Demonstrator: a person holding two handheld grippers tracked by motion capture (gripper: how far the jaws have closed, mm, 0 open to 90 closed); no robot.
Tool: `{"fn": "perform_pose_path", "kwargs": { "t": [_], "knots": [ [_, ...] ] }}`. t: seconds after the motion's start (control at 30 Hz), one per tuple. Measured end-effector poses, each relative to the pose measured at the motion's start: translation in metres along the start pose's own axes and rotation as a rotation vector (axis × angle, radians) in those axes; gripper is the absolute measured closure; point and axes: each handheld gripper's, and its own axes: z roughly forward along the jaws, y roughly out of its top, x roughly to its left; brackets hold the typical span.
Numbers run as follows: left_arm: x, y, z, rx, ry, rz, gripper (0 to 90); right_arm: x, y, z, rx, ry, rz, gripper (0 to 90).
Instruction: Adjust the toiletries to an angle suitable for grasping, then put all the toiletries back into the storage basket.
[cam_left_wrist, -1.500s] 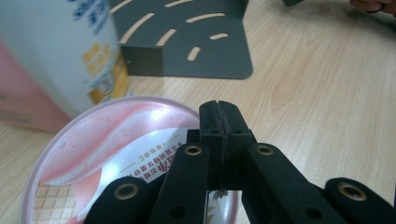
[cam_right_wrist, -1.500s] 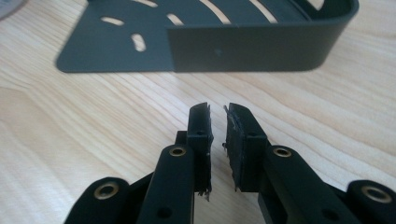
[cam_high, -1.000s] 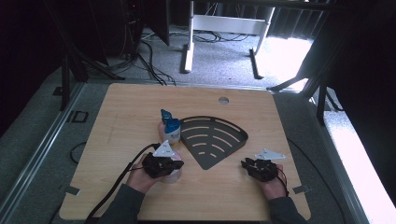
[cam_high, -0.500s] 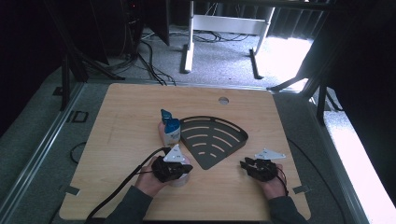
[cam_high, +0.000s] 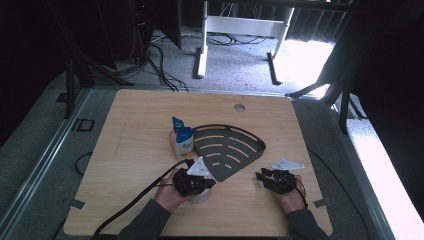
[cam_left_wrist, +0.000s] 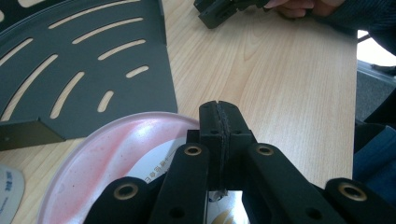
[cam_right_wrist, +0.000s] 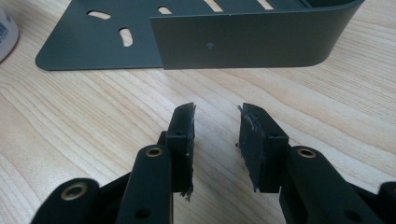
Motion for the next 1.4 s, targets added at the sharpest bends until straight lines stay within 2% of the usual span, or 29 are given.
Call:
{"fn": "perform_pose_path", "kwargs": {
  "t": [0.17,0.23,0.7,0.8,1.0,1.13,1.2,1.27,1.4],
  "knots": [
    [0.001,0.002,0.002,0.003,0.003,-0.004,89.7,0.002,0.001,0.001,0.001,0.007,-0.003,64.6],
    [0.000,0.005,0.004,0.008,0.009,0.006,89.7,0.003,0.001,0.001,0.001,0.010,-0.003,64.6],
    [-0.001,0.010,0.015,-0.028,-0.008,-0.017,89.6,0.003,0.001,0.002,0.001,0.023,-0.005,63.0],
    [-0.002,0.010,0.015,-0.040,0.013,-0.016,87.0,0.003,0.001,0.002,0.001,0.022,-0.006,62.5],
    [0.000,0.013,-0.002,-0.093,0.050,-0.006,76.4,0.003,0.001,0.002,0.002,0.022,-0.007,61.4],
    [0.000,0.012,-0.017,-0.100,0.091,0.005,65.9,0.006,0.003,0.003,0.009,0.013,-0.017,58.2],
    [0.001,0.008,-0.024,-0.109,0.100,-0.001,61.3,0.007,0.004,0.004,0.014,0.005,-0.014,58.0],
    [0.003,0.002,-0.030,-0.116,0.105,-0.008,59.5,0.010,0.004,0.004,0.019,-0.010,-0.034,57.1],
    [0.011,-0.013,-0.038,-0.137,0.125,-0.051,57.1,0.015,0.006,0.005,0.038,-0.028,-0.056,54.7]
  ]
}}
